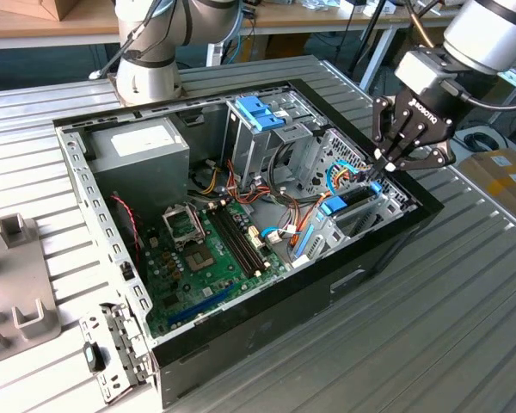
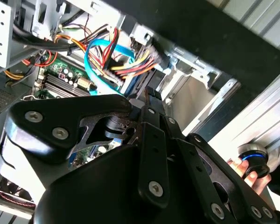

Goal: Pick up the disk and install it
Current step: 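Insert the disk into the insertion slot, then insert the first disk wire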

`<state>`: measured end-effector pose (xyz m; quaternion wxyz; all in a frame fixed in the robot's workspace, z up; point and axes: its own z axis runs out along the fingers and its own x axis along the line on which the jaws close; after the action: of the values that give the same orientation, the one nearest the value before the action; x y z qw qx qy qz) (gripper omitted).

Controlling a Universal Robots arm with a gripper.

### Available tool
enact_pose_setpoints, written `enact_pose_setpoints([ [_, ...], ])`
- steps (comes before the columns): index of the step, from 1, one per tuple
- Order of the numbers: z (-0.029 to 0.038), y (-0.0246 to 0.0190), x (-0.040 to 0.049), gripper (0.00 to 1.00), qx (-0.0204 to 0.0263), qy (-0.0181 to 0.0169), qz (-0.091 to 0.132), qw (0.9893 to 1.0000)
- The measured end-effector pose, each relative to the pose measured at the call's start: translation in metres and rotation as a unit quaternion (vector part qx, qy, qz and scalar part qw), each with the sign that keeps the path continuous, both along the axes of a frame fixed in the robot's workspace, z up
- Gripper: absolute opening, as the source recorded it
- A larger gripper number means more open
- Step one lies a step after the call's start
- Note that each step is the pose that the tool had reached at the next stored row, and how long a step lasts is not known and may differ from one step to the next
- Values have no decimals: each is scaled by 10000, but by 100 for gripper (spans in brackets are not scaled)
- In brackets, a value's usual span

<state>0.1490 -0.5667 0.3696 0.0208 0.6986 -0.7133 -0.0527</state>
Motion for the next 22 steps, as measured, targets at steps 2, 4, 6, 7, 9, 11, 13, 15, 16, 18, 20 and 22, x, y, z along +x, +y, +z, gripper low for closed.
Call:
enact_pose_setpoints([
  [2,0,0,45,10,0,15,0,10000],
  [4,0,1,55,10,0,16,0,10000],
  [6,0,0,70,10,0,17,0,10000],
  [7,0,0,74,10,0,16,0,10000],
  [9,-1,0,86,10,1,17,0,10000],
  [11,0,0,96,10,0,17,0,10000],
  [13,0,0,161,10,0,17,0,10000],
  [15,0,0,192,11,1,17,0,10000],
  [16,0,0,203,23,0,17,0,10000],
  [18,0,0,213,36,0,17,0,10000],
  [20,0,0,224,42,0,17,0,10000],
  [22,0,0,235,48,1,17,0,10000],
])
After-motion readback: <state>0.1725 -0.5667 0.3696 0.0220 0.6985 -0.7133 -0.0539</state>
